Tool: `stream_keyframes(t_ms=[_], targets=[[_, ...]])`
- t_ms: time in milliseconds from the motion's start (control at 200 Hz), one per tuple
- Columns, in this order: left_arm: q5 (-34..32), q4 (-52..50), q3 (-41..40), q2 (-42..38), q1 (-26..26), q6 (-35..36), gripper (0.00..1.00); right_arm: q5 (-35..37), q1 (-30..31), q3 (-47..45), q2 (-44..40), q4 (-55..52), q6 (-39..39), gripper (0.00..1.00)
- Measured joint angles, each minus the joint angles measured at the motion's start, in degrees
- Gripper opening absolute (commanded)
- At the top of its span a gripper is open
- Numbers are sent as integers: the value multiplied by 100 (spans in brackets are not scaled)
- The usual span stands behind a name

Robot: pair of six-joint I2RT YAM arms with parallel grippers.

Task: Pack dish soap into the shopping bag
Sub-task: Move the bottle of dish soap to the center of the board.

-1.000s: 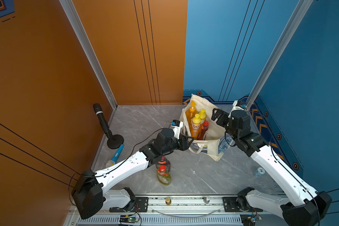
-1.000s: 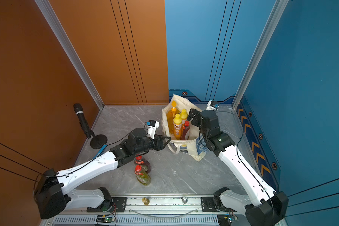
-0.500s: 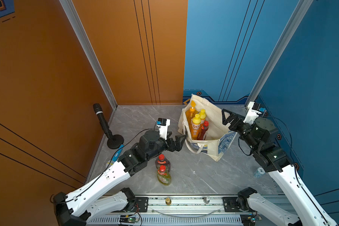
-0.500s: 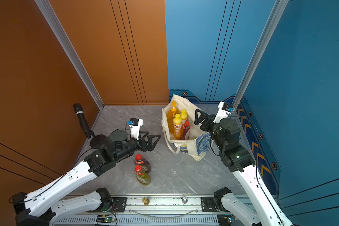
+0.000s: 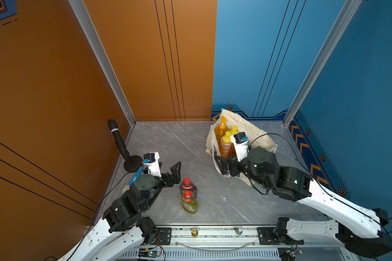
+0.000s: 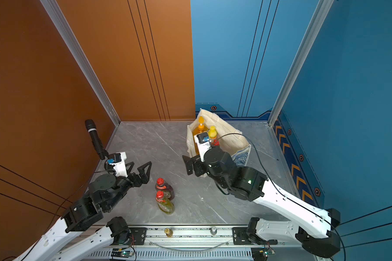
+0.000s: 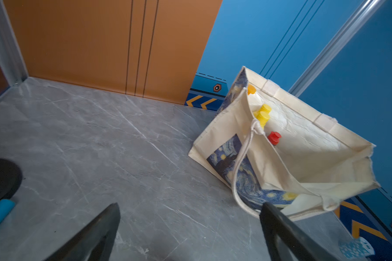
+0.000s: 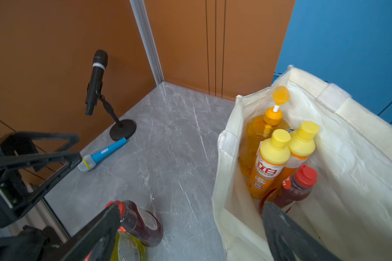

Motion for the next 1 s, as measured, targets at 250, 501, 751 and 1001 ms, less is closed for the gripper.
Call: stream_keyframes(t_ms=[250, 501, 751, 1001], targets=[[-234, -271, -444, -170, 483, -188, 98, 59, 1141, 409, 1281, -422, -308, 88], [50, -310, -505, 72, 1244, -352, 98, -476, 1733, 496, 1838, -566, -232, 81], [680, -306, -726, 79, 1762, -516, 98, -787, 1779, 485, 2208, -551, -101, 78], [1032, -286, -793, 24, 1884, -608, 98, -1021, 1582, 304, 2361, -372, -83, 71]])
